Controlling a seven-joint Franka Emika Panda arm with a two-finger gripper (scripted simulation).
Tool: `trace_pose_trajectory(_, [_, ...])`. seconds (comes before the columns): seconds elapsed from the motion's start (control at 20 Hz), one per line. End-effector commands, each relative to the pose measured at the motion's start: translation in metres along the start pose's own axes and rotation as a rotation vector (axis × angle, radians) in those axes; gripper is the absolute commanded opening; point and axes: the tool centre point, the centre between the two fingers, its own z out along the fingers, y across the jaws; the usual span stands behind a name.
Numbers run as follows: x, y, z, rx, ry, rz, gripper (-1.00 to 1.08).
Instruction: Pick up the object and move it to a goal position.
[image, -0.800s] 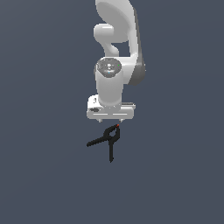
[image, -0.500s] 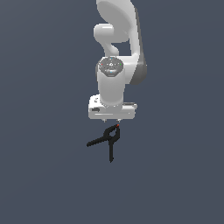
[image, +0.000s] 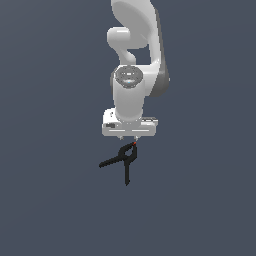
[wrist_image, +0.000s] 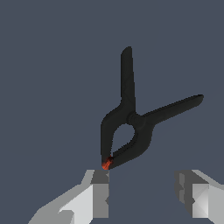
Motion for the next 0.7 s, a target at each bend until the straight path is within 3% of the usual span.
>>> trace_pose_trajectory(0.0, [0.001, 0.002, 0.002, -0.002, 0.000, 0.021, 0.28])
trace_pose_trajectory(0.65, [0.015, 0.023, 0.027, -0.036, 0.013, 0.273, 0.28])
